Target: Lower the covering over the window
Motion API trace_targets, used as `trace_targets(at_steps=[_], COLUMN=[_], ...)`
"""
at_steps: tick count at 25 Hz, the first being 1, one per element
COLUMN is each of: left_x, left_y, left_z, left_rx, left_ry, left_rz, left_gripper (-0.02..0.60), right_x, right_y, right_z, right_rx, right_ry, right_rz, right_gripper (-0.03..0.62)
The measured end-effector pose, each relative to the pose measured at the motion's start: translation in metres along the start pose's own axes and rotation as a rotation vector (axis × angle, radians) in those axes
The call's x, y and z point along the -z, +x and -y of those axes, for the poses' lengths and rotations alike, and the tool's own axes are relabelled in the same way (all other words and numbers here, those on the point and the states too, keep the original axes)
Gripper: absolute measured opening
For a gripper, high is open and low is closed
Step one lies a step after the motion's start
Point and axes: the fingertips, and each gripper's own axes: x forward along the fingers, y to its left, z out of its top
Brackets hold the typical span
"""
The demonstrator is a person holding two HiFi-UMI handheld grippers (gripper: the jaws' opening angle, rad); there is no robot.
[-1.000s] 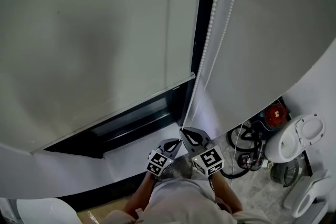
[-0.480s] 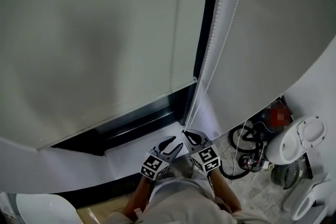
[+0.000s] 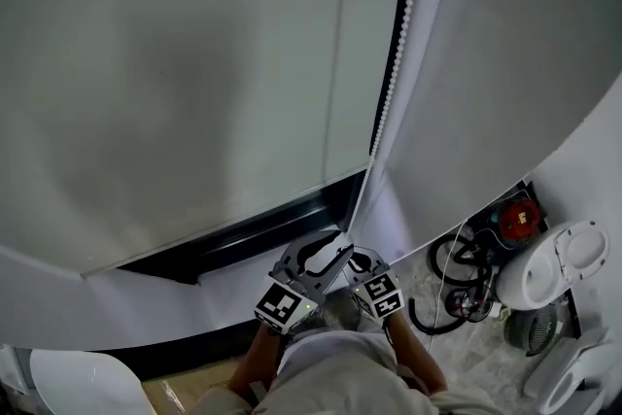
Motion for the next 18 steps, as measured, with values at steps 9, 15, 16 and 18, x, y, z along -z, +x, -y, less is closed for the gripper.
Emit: trace_targets(at_steps=[9,15,16,18], left_x=[0.024,0.067,0.07,0.074], left_y=[0.015,0.011,0.009,0.007], left_z=[-0.004,0.004,0.005,0.006], left_rx=[-0.036,-0.035,-0.035,-0.042], left_ry=[0.019,-0.016,-0.023,-0.032], left_rz=[-0.067,-0.176,-0.179,-0.184], left_gripper=[0.014,0.012,0.012,0.012], right_x=[-0.002,-0.004,-0.005,-0.004], right_y=[0.009,0.013,0.013,0.014], right_z=[-0.007,-0.012,-0.011,-0.008], right_rx=[-0.021,-0.036,-0.035,-0.033], right_ry=[-0.012,-0.004,-0.001,0.013], right_rz=[-0.002,-0.003,-0.001,0.005], right_gripper=[-0.003,-0.003,-0.003,-0.003])
